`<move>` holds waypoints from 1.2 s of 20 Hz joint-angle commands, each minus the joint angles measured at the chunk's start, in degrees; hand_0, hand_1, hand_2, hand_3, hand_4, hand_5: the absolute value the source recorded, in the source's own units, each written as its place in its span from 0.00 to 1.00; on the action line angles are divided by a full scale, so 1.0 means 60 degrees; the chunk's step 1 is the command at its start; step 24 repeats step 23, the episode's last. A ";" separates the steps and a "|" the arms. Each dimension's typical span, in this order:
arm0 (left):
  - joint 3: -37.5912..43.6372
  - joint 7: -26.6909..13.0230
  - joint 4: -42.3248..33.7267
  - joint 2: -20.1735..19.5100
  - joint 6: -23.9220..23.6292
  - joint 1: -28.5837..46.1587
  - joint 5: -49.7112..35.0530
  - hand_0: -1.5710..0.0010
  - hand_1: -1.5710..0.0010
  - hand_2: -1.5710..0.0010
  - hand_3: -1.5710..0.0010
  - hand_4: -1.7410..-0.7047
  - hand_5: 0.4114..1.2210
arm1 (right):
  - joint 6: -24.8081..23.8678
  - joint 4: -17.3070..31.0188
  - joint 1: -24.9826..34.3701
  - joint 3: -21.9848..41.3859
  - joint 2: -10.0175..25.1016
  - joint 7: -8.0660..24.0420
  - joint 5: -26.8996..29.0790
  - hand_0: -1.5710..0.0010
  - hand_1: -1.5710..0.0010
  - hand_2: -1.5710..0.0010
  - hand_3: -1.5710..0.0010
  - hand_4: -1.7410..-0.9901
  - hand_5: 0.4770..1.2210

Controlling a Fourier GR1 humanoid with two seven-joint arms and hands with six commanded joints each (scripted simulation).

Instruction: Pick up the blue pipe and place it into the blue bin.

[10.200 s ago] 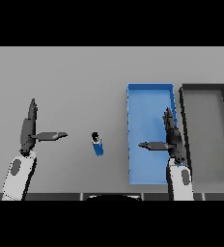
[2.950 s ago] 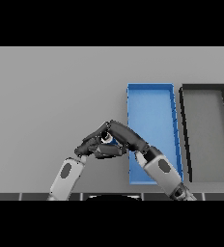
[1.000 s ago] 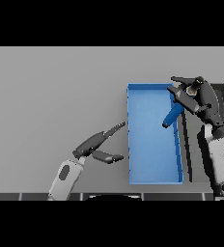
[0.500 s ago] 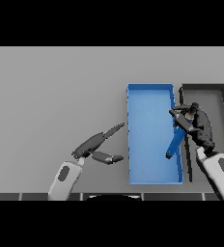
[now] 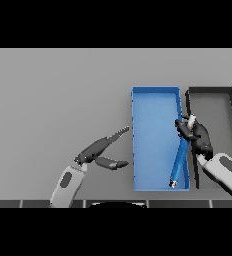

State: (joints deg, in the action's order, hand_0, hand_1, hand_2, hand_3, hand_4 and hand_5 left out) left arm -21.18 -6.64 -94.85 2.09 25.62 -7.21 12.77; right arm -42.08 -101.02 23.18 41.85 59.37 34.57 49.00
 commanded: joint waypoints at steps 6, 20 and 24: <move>-0.0070 0.0009 -0.0136 -0.0055 0.0029 0.0205 -0.0002 1.00 1.00 1.00 1.00 0.83 0.02 | 0.1070 0.0398 0.1582 0.2136 0.0747 -0.0077 0.0198 0.92 0.93 0.93 0.96 0.88 0.57; -0.0050 0.0124 -0.0029 -0.0097 -0.0021 0.0185 0.0091 1.00 1.00 1.00 1.00 0.83 0.02 | 0.1208 0.0899 0.2757 0.3770 0.0798 0.0064 0.0677 1.00 1.00 1.00 1.00 0.96 0.24; -0.0075 0.0183 -0.0023 -0.0102 -0.0017 0.0287 0.0090 1.00 1.00 1.00 1.00 0.83 0.02 | 0.1215 0.0771 0.2670 0.3814 0.0904 -0.0043 0.0711 1.00 1.00 1.00 1.00 0.96 0.22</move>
